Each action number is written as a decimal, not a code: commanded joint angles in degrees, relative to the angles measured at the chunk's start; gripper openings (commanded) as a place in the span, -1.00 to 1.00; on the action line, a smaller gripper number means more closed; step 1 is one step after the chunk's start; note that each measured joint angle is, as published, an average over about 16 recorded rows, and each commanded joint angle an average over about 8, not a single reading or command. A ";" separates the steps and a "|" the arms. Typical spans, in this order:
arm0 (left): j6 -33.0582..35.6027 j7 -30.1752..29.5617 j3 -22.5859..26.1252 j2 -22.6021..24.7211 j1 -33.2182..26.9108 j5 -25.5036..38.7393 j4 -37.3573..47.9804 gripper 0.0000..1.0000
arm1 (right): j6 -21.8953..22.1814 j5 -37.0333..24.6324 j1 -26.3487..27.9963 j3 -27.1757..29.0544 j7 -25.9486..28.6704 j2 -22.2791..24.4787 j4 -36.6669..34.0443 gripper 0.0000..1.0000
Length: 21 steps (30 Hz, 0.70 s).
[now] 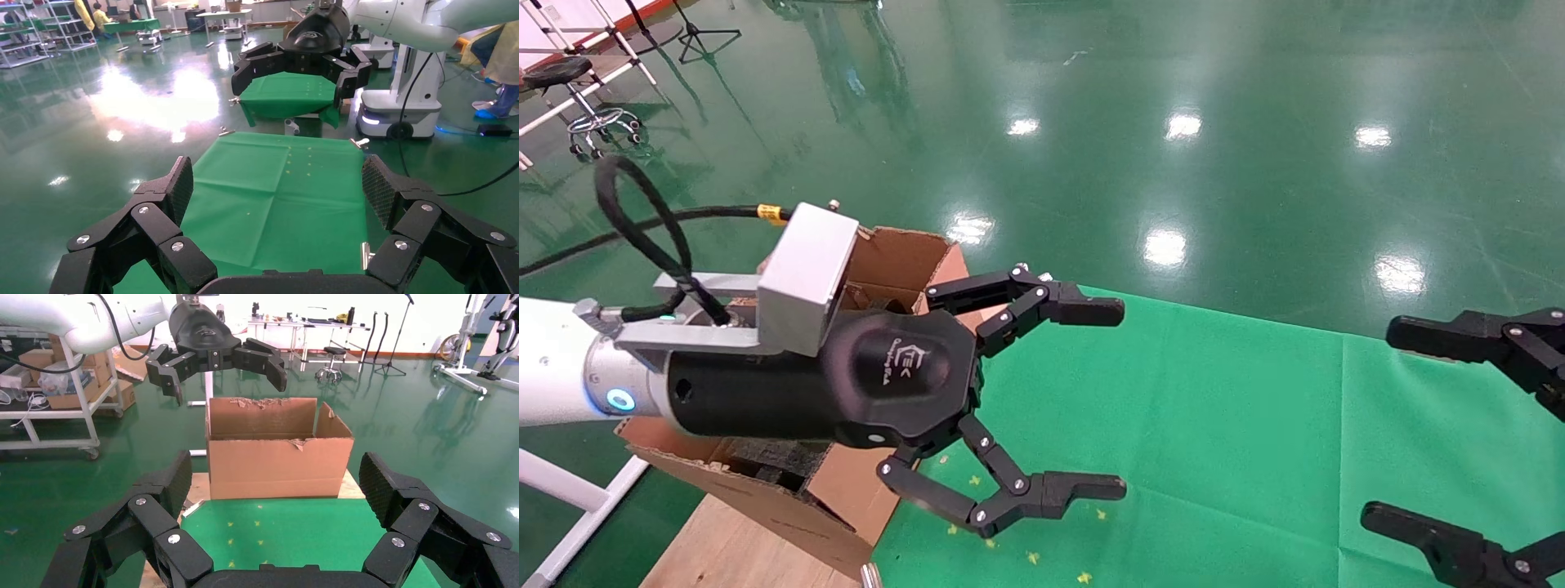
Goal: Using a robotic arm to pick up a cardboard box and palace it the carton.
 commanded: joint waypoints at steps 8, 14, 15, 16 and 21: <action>-0.17 -0.09 0.07 0.03 -0.21 0.44 0.36 1.00 | 0.00 0.00 0.00 0.00 0.00 0.00 0.00 1.00; -0.21 -0.11 0.10 0.04 -0.28 0.58 0.47 1.00 | 0.00 0.00 0.00 0.00 0.00 0.00 0.00 1.00; -0.21 -0.11 0.10 0.04 -0.28 0.60 0.48 1.00 | 0.00 0.00 0.00 0.00 0.00 0.00 0.00 1.00; -0.22 -0.12 0.11 0.04 -0.29 0.62 0.50 1.00 | 0.00 0.00 0.00 0.00 0.00 0.00 0.00 1.00; -0.24 -0.14 0.13 0.04 -0.31 0.67 0.55 1.00 | 0.00 0.00 0.00 0.00 0.00 0.00 0.00 1.00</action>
